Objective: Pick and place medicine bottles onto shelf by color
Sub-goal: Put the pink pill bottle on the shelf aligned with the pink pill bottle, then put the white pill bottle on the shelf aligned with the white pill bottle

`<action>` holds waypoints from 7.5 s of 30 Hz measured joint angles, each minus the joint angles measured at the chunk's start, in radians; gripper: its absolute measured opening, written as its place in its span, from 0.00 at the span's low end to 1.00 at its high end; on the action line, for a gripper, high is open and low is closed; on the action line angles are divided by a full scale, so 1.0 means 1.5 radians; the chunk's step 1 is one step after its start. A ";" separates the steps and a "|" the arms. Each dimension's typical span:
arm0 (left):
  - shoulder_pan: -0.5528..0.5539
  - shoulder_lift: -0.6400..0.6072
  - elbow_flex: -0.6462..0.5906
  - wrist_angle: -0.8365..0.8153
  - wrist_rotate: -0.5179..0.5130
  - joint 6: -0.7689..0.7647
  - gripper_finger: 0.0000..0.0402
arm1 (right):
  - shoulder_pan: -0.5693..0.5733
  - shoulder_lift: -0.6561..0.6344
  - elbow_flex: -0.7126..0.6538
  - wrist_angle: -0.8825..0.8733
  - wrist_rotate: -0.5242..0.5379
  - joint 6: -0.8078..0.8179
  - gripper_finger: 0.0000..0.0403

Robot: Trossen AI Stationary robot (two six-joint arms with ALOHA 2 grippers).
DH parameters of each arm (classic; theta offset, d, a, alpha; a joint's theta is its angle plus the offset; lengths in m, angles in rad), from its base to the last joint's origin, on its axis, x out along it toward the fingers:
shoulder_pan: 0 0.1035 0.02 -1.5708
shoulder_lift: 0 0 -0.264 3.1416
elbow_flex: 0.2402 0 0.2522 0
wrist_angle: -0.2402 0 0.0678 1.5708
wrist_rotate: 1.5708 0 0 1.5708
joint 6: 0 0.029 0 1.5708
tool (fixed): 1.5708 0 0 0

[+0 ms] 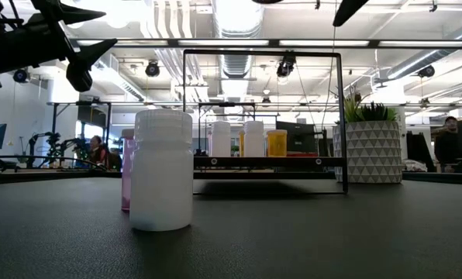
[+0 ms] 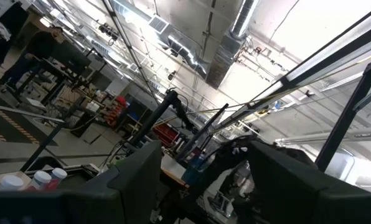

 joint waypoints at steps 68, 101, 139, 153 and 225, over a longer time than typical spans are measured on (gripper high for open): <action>0.000 0.000 0.000 0.000 0.000 0.000 0.56 | -0.067 0.437 0.306 0.200 0.018 -0.352 0.94; 0.000 0.000 0.000 0.000 0.000 0.000 0.56 | -0.058 0.439 0.296 0.202 -0.025 -0.255 0.42; 0.000 0.000 0.000 0.000 0.000 0.000 0.56 | -0.044 0.438 0.312 0.158 -0.020 -0.264 0.38; 0.000 0.000 0.000 0.000 0.000 0.000 0.56 | -0.046 0.438 0.311 0.183 -0.019 -0.267 0.20; 0.000 0.000 0.000 0.000 0.000 0.000 0.56 | 0.003 0.391 0.363 0.060 -0.141 -0.230 0.89</action>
